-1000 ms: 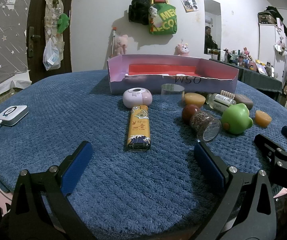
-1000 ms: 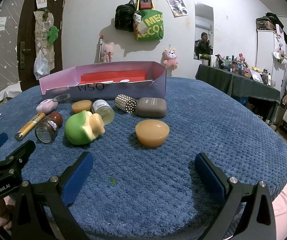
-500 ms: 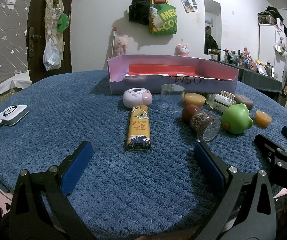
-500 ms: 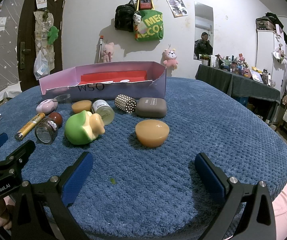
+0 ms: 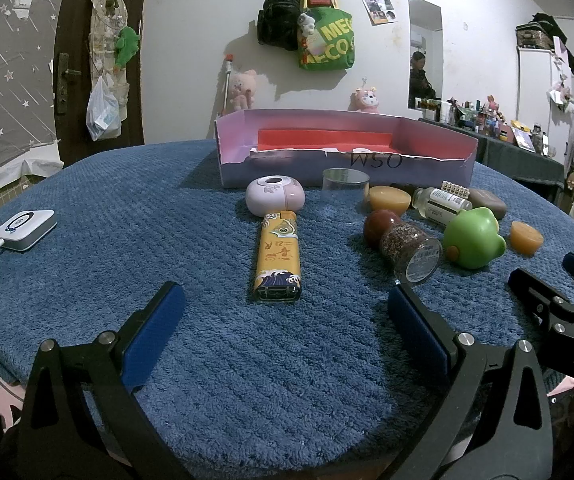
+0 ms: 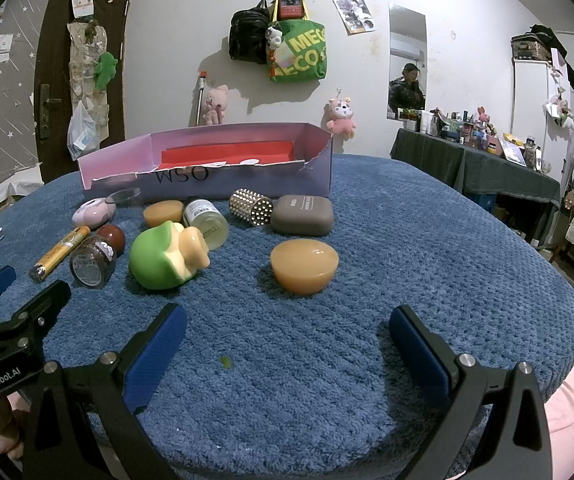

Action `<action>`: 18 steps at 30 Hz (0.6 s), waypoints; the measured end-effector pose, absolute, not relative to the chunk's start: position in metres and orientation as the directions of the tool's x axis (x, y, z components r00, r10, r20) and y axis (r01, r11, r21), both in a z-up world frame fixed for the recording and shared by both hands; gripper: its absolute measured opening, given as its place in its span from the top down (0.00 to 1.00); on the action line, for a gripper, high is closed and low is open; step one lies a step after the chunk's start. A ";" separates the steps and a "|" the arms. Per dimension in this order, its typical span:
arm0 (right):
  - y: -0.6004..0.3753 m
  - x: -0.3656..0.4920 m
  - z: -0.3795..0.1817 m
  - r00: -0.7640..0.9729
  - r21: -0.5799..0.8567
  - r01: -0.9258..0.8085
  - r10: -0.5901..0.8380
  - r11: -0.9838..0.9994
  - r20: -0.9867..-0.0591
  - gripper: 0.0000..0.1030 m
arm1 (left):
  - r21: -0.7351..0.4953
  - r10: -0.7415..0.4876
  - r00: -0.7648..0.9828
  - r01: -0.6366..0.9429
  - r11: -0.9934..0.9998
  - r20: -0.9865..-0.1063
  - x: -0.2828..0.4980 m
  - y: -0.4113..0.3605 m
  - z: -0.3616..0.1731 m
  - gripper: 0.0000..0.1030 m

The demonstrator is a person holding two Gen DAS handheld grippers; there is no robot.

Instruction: Organize rigid objects

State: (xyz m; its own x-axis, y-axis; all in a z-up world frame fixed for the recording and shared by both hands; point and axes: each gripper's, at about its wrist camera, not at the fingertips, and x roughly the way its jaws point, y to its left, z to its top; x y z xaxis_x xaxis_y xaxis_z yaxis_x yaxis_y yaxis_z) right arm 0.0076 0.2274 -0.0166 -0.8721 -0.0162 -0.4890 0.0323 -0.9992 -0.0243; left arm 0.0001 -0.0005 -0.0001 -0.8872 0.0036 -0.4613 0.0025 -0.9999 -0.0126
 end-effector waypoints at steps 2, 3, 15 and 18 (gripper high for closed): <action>0.227 0.008 -0.017 -0.872 -0.024 0.032 -0.016 -0.999 -0.489 0.00 | -0.013 0.003 -0.887 0.003 -1.000 -0.461 0.000 -0.001 0.000 0.00; 0.227 0.008 -0.017 -0.872 -0.024 0.032 -0.016 -0.999 -0.489 0.00 | -0.013 0.004 -0.887 0.003 -1.000 -0.461 0.000 -0.001 0.000 0.00; 0.227 0.008 -0.017 -0.873 -0.024 0.030 -0.015 -0.999 -0.487 0.00 | -0.013 0.003 -0.888 0.003 -1.000 -0.461 0.000 -0.001 0.000 0.00; 0.226 0.006 -0.018 -0.869 -0.018 0.031 -0.019 -0.999 -0.495 0.00 | -0.011 0.001 -0.888 0.004 -1.000 -0.459 0.000 -0.001 0.000 0.00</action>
